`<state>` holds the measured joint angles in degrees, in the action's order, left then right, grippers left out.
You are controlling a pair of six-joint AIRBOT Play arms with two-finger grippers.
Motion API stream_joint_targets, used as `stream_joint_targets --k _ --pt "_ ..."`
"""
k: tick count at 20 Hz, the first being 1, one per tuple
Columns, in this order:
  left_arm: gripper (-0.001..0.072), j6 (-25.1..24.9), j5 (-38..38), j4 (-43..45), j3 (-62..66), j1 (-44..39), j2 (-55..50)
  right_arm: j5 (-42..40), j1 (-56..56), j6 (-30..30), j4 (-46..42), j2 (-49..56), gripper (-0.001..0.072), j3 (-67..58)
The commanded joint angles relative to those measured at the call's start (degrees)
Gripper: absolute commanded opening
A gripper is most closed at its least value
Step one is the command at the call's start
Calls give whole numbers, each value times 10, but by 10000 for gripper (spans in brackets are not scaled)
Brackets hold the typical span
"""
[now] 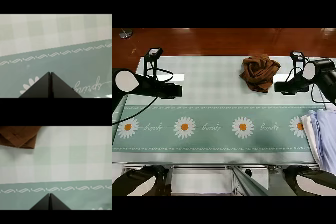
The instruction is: Fold the shirts.
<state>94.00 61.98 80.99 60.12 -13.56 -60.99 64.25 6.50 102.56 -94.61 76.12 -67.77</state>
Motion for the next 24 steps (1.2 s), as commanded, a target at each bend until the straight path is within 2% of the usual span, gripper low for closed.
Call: stream_joint_targets --k 1,14,20,22,23,24 --pt "19 0 0 0 0 0 0 0 0 0 0 0 20 0" --pt "19 0 0 0 0 0 0 -4 0 1 0 0 19 0" --pt "19 0 -70 0 0 0 0 -45 0 0 0 0 20 0" --pt "24 0 -86 1 0 0 -1 -95 0 0 -5 0 25 0" --pt "139 0 -97 1 0 0 -3 -136 0 0 -9 0 176 0" --pt "523 0 -104 1 0 0 -7 -184 0 -5 -8 0 541 0"
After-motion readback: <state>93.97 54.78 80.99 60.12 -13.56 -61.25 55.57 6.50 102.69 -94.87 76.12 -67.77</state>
